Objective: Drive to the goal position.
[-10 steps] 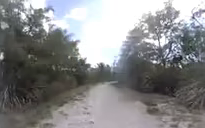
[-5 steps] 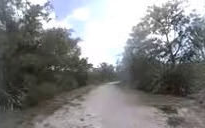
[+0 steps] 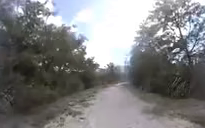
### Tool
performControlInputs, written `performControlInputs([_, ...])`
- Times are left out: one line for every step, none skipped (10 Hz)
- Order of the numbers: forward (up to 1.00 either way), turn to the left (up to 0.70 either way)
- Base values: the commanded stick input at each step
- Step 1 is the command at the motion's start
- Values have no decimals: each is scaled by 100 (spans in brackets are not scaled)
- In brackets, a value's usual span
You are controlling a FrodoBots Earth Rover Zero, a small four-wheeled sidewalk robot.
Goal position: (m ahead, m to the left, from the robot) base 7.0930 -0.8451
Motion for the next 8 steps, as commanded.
performControlInputs([85,0])
performControlInputs([85,0])
performControlInputs([85,0])
performControlInputs([85,-33])
performControlInputs([85,-33])
performControlInputs([85,-17])
performControlInputs([85,0])
performControlInputs([85,-9])
